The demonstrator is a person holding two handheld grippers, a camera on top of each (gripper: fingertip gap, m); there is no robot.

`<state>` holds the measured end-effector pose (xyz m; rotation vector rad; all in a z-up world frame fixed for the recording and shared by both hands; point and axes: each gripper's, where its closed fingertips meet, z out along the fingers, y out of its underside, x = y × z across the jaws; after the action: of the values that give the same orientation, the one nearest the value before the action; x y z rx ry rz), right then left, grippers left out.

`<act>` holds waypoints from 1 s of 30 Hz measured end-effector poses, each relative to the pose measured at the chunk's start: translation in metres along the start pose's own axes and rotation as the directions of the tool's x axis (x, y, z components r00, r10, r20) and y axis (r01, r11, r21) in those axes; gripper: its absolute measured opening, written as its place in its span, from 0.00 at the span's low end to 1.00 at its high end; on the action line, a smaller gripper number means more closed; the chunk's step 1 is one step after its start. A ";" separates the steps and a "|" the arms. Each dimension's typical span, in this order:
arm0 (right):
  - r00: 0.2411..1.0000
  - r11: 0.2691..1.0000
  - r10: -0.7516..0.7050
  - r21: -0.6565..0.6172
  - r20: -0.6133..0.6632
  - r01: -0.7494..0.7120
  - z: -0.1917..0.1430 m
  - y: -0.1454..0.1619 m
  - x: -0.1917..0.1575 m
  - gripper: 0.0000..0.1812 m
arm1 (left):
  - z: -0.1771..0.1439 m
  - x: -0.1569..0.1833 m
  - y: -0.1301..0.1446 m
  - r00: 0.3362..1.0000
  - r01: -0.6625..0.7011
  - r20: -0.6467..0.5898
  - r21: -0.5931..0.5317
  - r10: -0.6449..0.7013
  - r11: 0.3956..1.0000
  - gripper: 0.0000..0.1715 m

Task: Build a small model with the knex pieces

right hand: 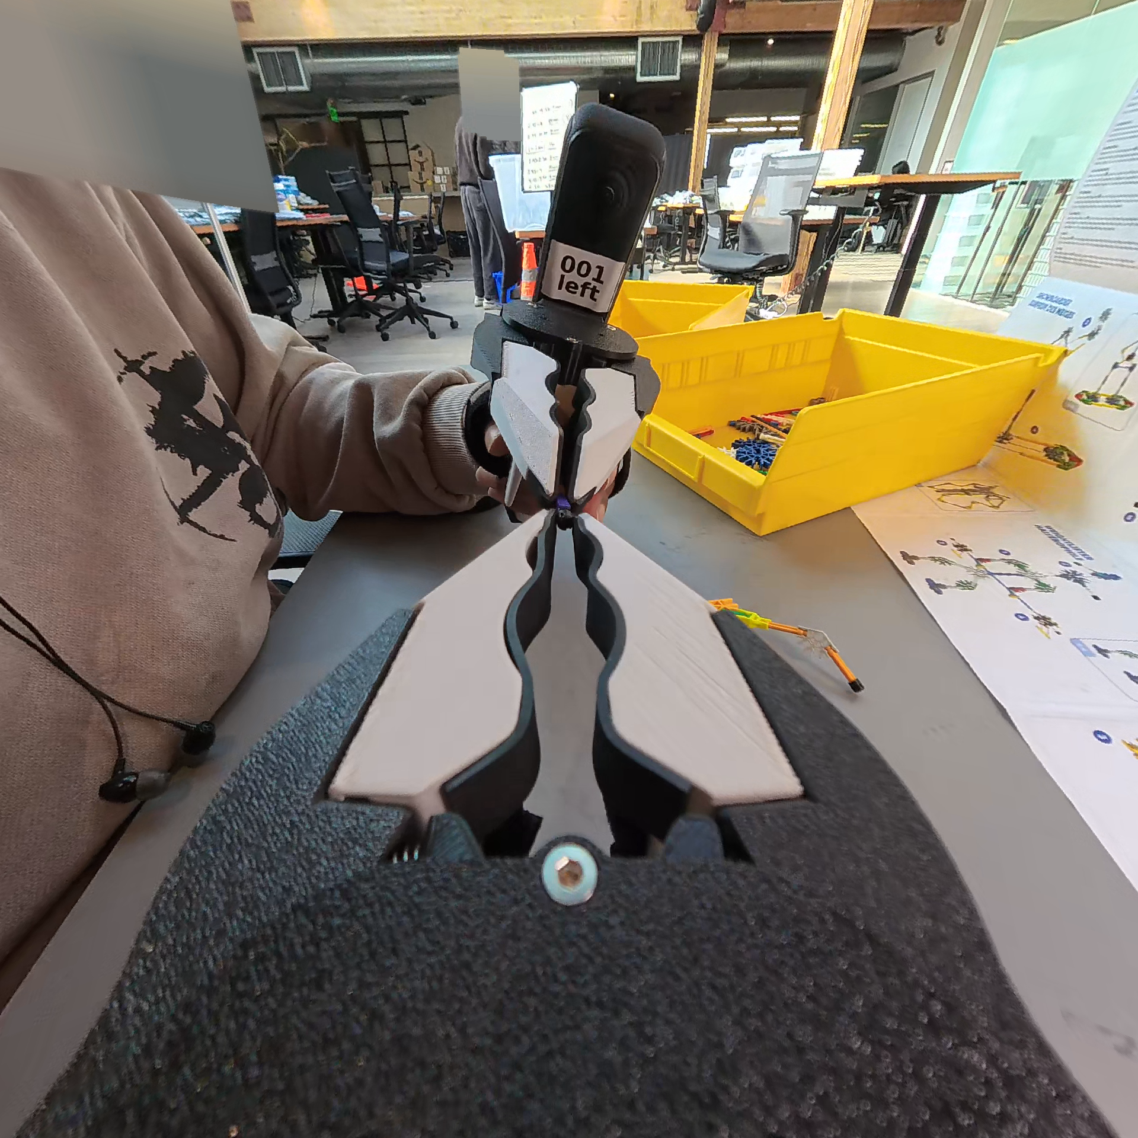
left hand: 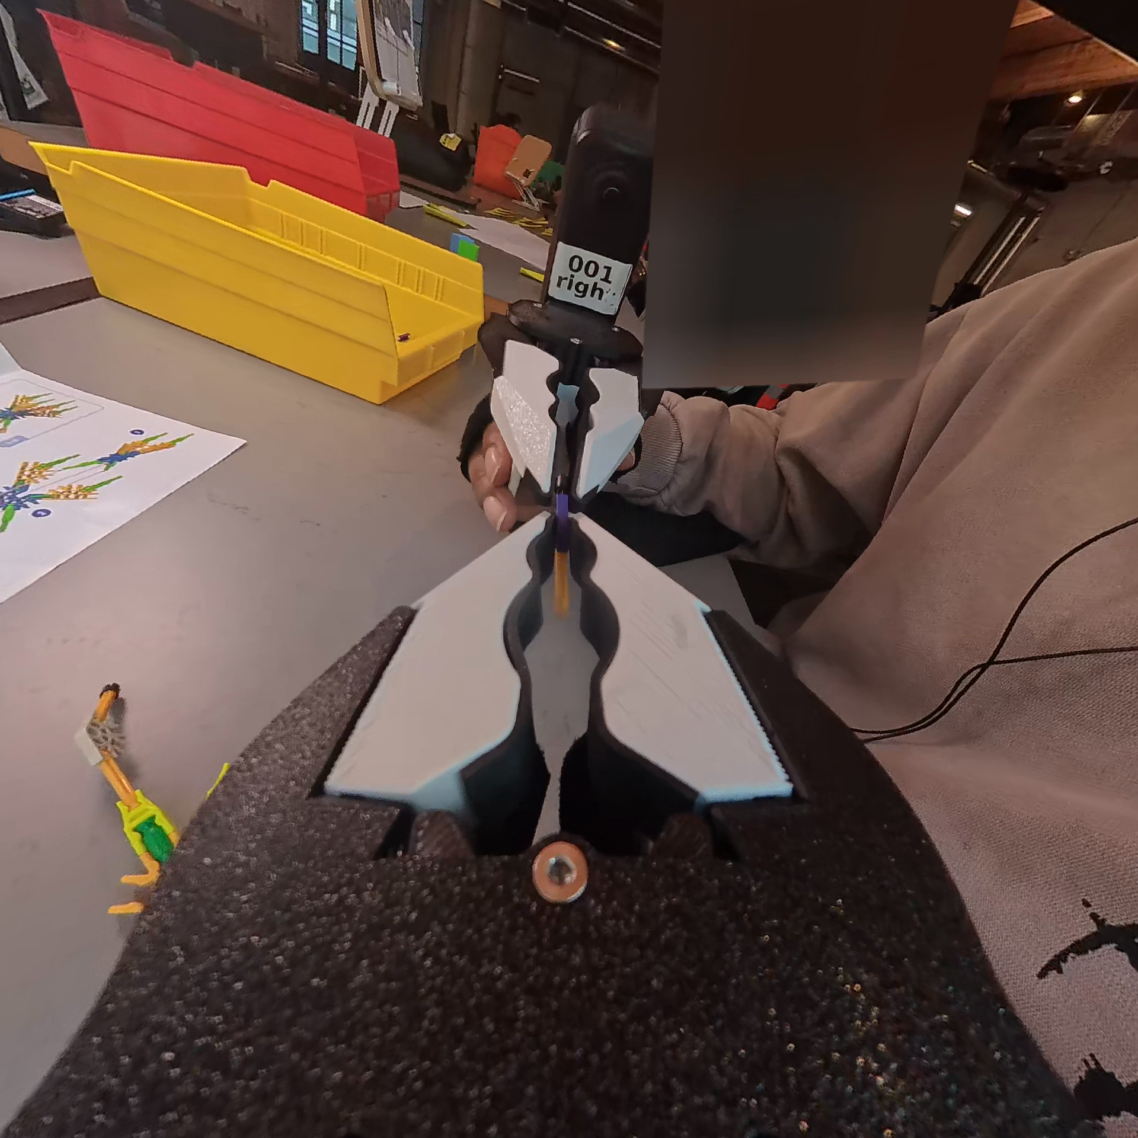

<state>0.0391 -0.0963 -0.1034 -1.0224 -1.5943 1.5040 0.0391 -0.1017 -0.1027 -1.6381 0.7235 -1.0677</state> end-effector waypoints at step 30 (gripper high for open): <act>0.990 0.995 0.013 0.094 0.144 -0.027 -0.009 -0.020 -0.015 0.01 | 0.010 0.019 -0.013 0.998 -0.059 -0.035 0.017 0.059 0.998 0.02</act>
<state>0.0520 -0.1064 -0.0821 -0.8971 -1.5966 1.6831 0.0552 -0.1096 -0.0860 -1.5783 0.7800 -1.0602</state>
